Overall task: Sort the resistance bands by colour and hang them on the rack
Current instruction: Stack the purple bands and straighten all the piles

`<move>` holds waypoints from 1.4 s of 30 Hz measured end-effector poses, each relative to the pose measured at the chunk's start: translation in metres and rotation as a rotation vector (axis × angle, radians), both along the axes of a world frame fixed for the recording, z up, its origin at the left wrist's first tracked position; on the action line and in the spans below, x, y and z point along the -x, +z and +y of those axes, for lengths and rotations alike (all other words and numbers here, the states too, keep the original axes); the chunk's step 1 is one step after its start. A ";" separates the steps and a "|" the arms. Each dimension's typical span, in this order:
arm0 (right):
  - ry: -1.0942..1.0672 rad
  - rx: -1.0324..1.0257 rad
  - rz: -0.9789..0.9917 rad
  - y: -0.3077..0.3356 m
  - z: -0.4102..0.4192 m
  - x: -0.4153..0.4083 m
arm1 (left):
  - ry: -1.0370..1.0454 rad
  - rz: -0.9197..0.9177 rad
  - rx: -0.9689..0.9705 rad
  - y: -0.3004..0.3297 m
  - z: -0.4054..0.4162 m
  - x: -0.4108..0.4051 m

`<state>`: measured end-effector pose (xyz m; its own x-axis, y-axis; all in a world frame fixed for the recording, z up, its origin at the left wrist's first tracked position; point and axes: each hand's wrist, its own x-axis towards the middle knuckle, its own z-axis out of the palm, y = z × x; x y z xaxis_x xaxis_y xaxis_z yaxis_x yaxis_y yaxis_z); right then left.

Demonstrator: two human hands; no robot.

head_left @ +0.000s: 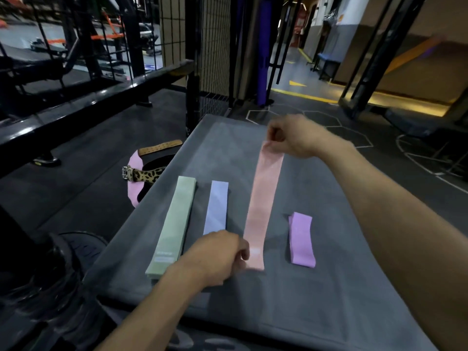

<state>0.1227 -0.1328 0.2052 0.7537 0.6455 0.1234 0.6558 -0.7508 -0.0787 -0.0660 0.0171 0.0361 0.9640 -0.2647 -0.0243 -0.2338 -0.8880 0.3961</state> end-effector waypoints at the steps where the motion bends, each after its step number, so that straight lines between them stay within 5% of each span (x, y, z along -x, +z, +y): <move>1: 0.001 -0.034 -0.033 0.010 -0.001 -0.001 | 0.009 -0.004 0.004 0.003 0.001 0.001; 11: -0.034 -0.106 -0.169 0.028 -0.001 0.026 | 0.076 -0.032 -0.007 0.018 0.007 0.001; 20: -0.050 0.102 0.177 -0.065 -0.026 0.106 | 0.187 0.116 -0.055 0.022 0.022 0.002; 27: 0.032 0.126 0.347 -0.082 -0.037 0.147 | 0.155 0.314 0.109 0.017 0.003 0.005; 42: 0.018 0.252 0.391 -0.086 0.012 0.042 | 0.364 0.338 0.155 -0.011 -0.033 0.001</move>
<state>0.0811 -0.1205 0.1193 0.7011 0.6321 -0.3301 0.6263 -0.7671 -0.1386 -0.0670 -0.0157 0.0255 0.9393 0.0616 -0.3375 0.2434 -0.8131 0.5289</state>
